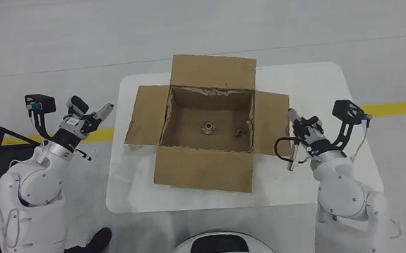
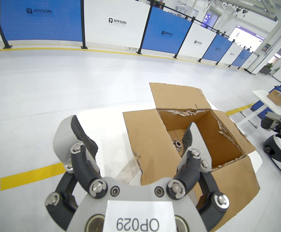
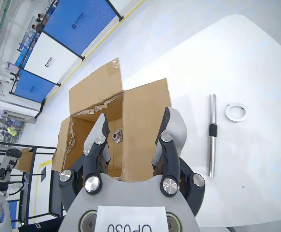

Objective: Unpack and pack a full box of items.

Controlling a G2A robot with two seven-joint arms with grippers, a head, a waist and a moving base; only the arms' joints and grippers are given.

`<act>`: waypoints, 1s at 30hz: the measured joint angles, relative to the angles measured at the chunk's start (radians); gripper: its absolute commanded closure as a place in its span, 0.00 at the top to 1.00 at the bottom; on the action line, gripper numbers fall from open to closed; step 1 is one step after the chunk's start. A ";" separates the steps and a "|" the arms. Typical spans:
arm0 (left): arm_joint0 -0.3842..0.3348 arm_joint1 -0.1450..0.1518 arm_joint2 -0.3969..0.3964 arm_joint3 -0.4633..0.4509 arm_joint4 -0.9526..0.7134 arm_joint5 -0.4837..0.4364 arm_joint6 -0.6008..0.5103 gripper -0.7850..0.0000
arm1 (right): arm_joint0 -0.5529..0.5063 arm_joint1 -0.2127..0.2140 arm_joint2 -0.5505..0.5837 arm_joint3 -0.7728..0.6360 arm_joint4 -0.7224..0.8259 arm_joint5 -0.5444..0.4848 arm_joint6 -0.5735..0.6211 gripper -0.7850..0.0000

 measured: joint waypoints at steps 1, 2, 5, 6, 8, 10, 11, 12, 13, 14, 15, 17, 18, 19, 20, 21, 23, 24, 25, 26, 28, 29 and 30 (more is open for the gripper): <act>0.000 0.000 0.000 0.000 0.000 0.000 0.000 1.00 | -0.001 0.001 0.015 0.000 0.022 0.005 0.015 1.00; 0.000 0.000 0.000 0.000 0.000 0.000 0.000 1.00 | -0.001 0.001 0.021 0.000 0.032 0.008 0.023 1.00; 0.000 0.000 0.000 0.000 0.000 0.000 0.000 1.00 | 0.001 0.002 0.020 0.000 0.033 0.009 0.024 1.00; 0.000 0.000 0.000 0.000 0.000 0.000 0.000 1.00 | 0.001 0.001 0.019 0.000 0.032 0.009 0.024 1.00; 0.000 0.000 0.000 0.000 0.000 0.000 0.000 1.00 | 0.001 0.001 0.019 0.000 0.032 0.009 0.024 1.00; 0.000 0.000 0.000 0.000 0.000 0.000 0.000 1.00 | 0.001 0.001 0.019 0.000 0.032 0.009 0.023 1.00; 0.000 0.000 0.000 0.000 0.000 0.000 0.000 1.00 | 0.002 0.002 0.022 0.005 0.028 0.012 0.020 1.00; 0.000 0.000 0.000 0.000 0.000 0.000 0.000 1.00 | 0.014 0.003 0.032 0.030 0.012 0.032 0.011 1.00; 0.000 0.000 0.000 0.000 0.000 0.000 0.000 1.00 | 0.029 0.005 0.043 0.062 -0.008 0.059 0.010 1.00; 0.000 0.000 0.000 0.000 0.000 0.000 0.000 1.00 | 0.059 0.007 0.061 0.111 -0.044 0.110 0.012 1.00; 0.000 0.000 0.000 0.000 0.000 0.000 0.000 1.00 | 0.085 0.009 0.074 0.148 -0.075 0.154 0.014 1.00; 0.000 0.000 0.000 0.000 0.000 0.000 0.000 1.00 | 0.134 0.015 0.087 0.223 -0.145 0.224 0.045 1.00; 0.000 0.000 0.000 0.000 0.000 0.000 0.000 1.00 | 0.166 0.021 0.096 0.270 -0.198 0.254 0.086 1.00; 0.000 0.000 0.000 0.000 0.000 0.000 0.000 1.00 | 0.191 0.025 0.104 0.304 -0.238 0.274 0.115 0.94; 0.000 0.000 0.000 0.000 0.000 0.000 0.000 1.00 | 0.217 0.028 0.109 0.337 -0.273 0.290 0.140 0.80; 0.000 0.000 0.000 0.000 0.000 0.000 0.000 1.00 | 0.249 0.032 0.112 0.378 -0.312 0.306 0.168 0.76; 0.000 0.000 0.000 0.000 0.000 0.000 0.000 1.00 | 0.292 0.037 0.113 0.432 -0.372 0.336 0.183 0.45; 0.000 0.000 0.000 0.000 0.000 0.000 0.000 1.00 | 0.319 0.039 0.106 0.468 -0.419 0.361 0.182 0.43; 0.000 0.000 0.000 0.000 0.000 0.000 0.000 1.00 | 0.338 0.040 0.096 0.495 -0.450 0.371 0.188 0.40; 0.000 0.000 0.000 0.000 0.000 0.000 0.000 1.00 | 0.356 0.041 0.088 0.518 -0.470 0.372 0.204 0.37; 0.000 0.000 0.000 0.000 0.000 0.000 0.000 1.00 | 0.391 0.045 0.082 0.559 -0.510 0.375 0.241 0.34; 0.000 0.000 0.000 0.000 0.000 0.000 0.000 1.00 | 0.405 0.046 0.081 0.578 -0.529 0.380 0.254 0.31; 0.000 0.000 0.000 0.000 0.000 0.000 0.000 1.00 | 0.425 0.048 0.080 0.607 -0.554 0.387 0.272 0.29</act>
